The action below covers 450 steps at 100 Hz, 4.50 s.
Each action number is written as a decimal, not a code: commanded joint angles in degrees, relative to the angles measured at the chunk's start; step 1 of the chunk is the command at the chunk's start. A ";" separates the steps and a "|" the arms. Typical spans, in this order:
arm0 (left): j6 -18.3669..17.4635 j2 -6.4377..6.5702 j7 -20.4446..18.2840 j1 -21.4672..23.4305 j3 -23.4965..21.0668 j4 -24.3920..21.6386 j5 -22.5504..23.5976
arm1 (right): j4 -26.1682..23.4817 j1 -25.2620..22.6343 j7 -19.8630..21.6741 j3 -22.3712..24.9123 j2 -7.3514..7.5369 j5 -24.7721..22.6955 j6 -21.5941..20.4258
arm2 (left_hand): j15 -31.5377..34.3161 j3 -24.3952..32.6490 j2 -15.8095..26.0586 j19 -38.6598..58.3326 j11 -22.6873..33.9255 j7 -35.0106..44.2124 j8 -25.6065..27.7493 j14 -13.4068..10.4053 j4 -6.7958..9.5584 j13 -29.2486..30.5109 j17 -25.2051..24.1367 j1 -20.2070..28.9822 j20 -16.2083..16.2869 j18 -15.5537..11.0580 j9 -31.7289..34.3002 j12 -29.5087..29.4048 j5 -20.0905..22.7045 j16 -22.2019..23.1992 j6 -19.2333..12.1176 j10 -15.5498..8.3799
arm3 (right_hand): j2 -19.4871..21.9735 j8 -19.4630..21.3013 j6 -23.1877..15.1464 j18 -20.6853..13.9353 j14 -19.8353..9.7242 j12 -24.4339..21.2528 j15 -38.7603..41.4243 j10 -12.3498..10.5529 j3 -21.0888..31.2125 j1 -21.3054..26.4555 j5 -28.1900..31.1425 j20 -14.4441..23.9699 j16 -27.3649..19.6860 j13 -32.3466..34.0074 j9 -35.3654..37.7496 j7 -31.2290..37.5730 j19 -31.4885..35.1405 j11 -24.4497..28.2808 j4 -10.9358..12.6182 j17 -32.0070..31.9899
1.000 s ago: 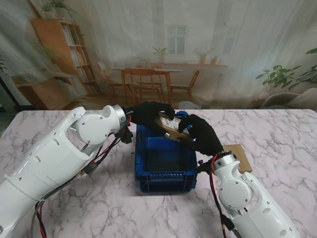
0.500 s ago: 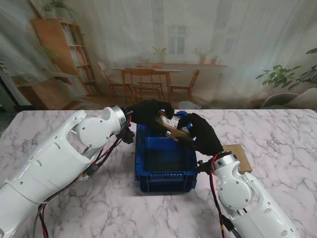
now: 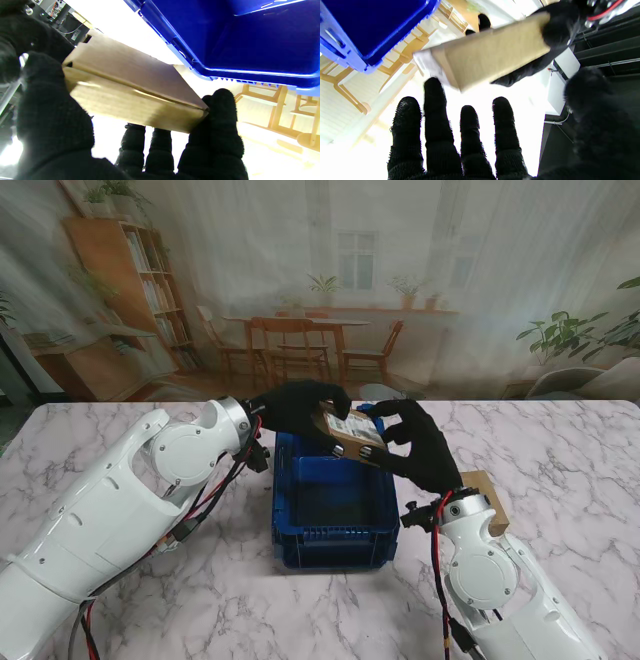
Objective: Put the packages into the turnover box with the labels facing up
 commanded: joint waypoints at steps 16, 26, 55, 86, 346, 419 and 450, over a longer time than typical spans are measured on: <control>-4.44 0.80 0.42 3.90 -2.69 -2.50 2.37 | -3.29 -2.35 2.53 3.44 0.08 4.28 3.93 | 12.38 36.25 6.51 2.76 8.06 4.54 0.94 -12.28 2.94 7.27 0.65 26.84 -0.41 -11.53 7.28 5.01 3.11 6.37 -0.26 -0.73 | 2.64 -7.28 5.04 -2.29 -4.27 -8.76 -12.74 1.76 -2.57 -3.85 -4.52 1.69 -5.47 -5.75 -3.60 -11.81 -3.33 -9.91 1.06 -3.16; -5.46 0.78 1.36 4.98 -3.78 -3.29 2.89 | -3.52 -2.80 5.22 4.97 0.57 5.14 5.10 | 12.52 36.42 6.43 2.84 8.15 4.75 0.79 -12.36 2.98 7.47 0.84 26.85 -0.37 -11.59 7.50 5.01 3.31 6.32 -0.34 -0.88 | 1.73 -10.27 7.05 -2.21 -3.47 -11.64 -16.88 2.41 -4.99 -3.74 -5.68 1.72 -6.98 -7.15 -3.56 -17.60 -5.65 -12.50 0.58 -4.57; -5.94 0.60 2.77 6.72 -5.44 -6.16 2.56 | -2.50 -1.69 18.27 7.05 3.09 7.76 8.46 | 12.68 36.71 6.72 2.96 8.19 5.04 0.35 -12.42 2.86 7.32 0.74 26.79 -0.25 -11.60 7.45 4.96 3.16 6.28 -0.40 -0.90 | -2.50 -16.09 11.28 1.08 -0.77 -18.00 -31.03 4.60 -2.69 -11.35 -10.66 -0.66 -12.88 -11.67 -7.03 -34.14 -21.16 -24.80 -1.46 -9.81; -7.84 0.71 3.32 7.88 -6.12 -8.31 3.00 | -1.57 2.02 30.00 6.34 5.40 11.49 9.29 | 12.79 36.52 7.23 2.86 8.11 5.14 -0.07 -12.53 2.68 7.26 0.70 26.97 -0.08 -11.76 7.48 4.79 3.20 6.04 -0.60 -1.09 | -4.04 -14.25 12.05 5.35 -1.87 -19.82 -33.96 3.82 3.20 -20.37 -12.10 2.41 -12.59 -13.14 -9.05 -44.03 -29.90 -29.52 -4.08 -9.86; -7.94 0.10 3.98 7.31 -5.90 -5.29 -1.37 | 0.48 6.84 26.68 1.21 4.63 10.85 7.29 | -3.22 4.79 14.01 -23.96 -14.19 -42.40 -36.66 -2.59 3.00 -19.07 -17.21 -2.18 -8.29 0.24 -17.92 -56.85 -12.39 -42.78 4.66 7.62 | -16.01 -9.95 2.04 5.15 -10.31 19.17 -0.52 -7.90 25.51 21.75 -5.64 -11.38 4.36 20.46 14.49 -12.72 -10.59 17.63 -3.49 7.50; -7.97 -0.45 12.55 18.23 -23.34 -4.57 3.63 | 1.33 9.07 24.34 1.69 4.54 4.86 7.77 | -2.46 4.27 24.48 -24.89 -8.00 -33.76 -32.61 -6.91 2.67 -11.69 -18.81 4.30 -4.15 4.33 0.13 -50.54 6.06 -39.88 4.51 4.55 | -16.42 -9.14 -1.15 4.03 -10.58 19.00 0.49 -7.85 26.93 22.68 -3.11 -11.19 4.85 21.22 14.90 -9.32 -8.86 18.09 -4.00 9.44; -7.42 -1.65 18.80 22.18 -26.35 -1.11 3.53 | 4.06 15.17 26.41 -1.65 5.10 0.98 7.41 | -1.96 4.16 26.24 -24.84 -6.51 -32.23 -30.98 -6.78 2.64 -9.33 -19.19 5.70 -1.89 5.29 3.56 -48.95 8.80 -38.09 5.10 4.25 | -16.13 -8.96 -2.16 2.46 -10.63 18.78 0.57 -7.56 27.23 22.64 -2.42 -10.22 4.71 20.72 14.27 -8.43 -6.36 18.10 -4.06 11.20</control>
